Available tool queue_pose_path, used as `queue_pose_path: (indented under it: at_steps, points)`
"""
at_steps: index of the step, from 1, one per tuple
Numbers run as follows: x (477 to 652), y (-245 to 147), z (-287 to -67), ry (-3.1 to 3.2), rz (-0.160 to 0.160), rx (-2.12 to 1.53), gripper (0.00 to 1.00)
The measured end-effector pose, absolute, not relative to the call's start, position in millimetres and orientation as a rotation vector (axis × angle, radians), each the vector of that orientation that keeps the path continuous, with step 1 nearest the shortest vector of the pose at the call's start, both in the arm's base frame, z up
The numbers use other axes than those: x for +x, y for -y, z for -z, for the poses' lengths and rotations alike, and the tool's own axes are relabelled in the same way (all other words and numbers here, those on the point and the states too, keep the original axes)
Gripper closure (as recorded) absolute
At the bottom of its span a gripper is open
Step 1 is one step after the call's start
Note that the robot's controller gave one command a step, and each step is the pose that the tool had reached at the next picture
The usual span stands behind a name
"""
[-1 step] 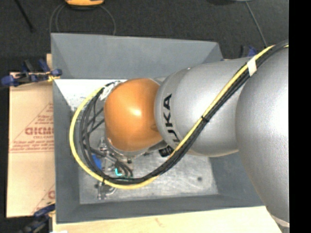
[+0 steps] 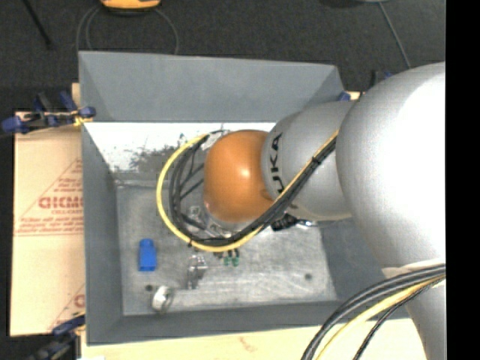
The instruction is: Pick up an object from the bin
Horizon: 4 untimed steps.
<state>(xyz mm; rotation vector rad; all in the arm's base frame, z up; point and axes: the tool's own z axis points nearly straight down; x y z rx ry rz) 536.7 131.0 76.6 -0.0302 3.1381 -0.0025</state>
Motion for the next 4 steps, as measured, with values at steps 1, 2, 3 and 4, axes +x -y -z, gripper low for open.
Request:
queue_pose_path:
  at_steps: [1, 2, 3, 4]
  points:
    - [542.8, -200, -113, -3.132, -0.008, -0.099, 0.0]
    - [514.8, -226, -84, -3.108, -0.005, 0.397, 0.0]
    - [514.2, -225, -83, -3.108, -0.007, 0.404, 1.0]
    - [526.1, -174, -236, -3.125, -0.003, 0.175, 1.0]
